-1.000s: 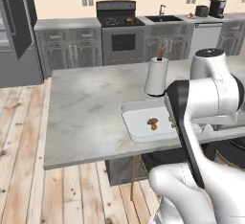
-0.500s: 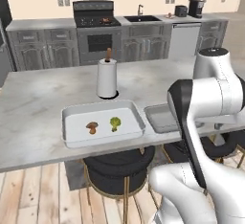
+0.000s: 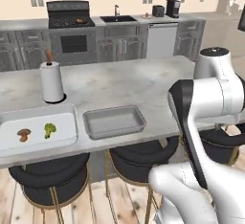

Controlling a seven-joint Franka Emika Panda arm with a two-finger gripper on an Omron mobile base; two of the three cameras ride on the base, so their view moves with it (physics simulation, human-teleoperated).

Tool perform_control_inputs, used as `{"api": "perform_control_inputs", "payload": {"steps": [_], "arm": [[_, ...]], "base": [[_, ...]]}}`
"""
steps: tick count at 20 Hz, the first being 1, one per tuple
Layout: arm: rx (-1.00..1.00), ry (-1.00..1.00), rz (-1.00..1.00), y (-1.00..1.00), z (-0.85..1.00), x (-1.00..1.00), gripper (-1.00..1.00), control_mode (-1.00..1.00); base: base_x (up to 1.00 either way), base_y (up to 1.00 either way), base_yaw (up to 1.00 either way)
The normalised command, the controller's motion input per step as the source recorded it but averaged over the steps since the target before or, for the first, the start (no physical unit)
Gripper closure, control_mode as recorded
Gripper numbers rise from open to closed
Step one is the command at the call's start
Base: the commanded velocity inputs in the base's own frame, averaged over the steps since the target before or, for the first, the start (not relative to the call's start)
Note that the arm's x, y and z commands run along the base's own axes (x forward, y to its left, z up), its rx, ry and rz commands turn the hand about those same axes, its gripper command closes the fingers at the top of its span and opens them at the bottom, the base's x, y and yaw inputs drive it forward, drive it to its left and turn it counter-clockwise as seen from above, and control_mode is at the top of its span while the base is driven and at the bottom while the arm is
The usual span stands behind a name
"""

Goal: Place the cold items (broccoli and mushroom) from the fridge in one tupperware on the dining counter. Place the warm items (hot dog and kebab skewer) in the stove area in another tupperware.

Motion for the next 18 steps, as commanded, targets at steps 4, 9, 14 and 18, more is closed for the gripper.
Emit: {"api": "perform_control_inputs", "payload": {"steps": [4, 9, 14, 18], "arm": [[0.00, 0.00, 0.00, 0.00, 0.00, 0.00, -1.00, 1.00], [0.00, 0.00, 0.00, 0.00, 0.00, 0.00, -1.00, 1.00], [0.00, 0.00, 0.00, 0.00, 0.00, 0.00, -1.00, 1.00], [0.00, 0.00, 0.00, 0.00, 0.00, 0.00, -1.00, 1.00]], "base": [[0.00, -1.00, 0.00], [0.00, -1.00, 0.00], [0.00, -1.00, 0.00], [0.20, -1.00, 0.00]]}}
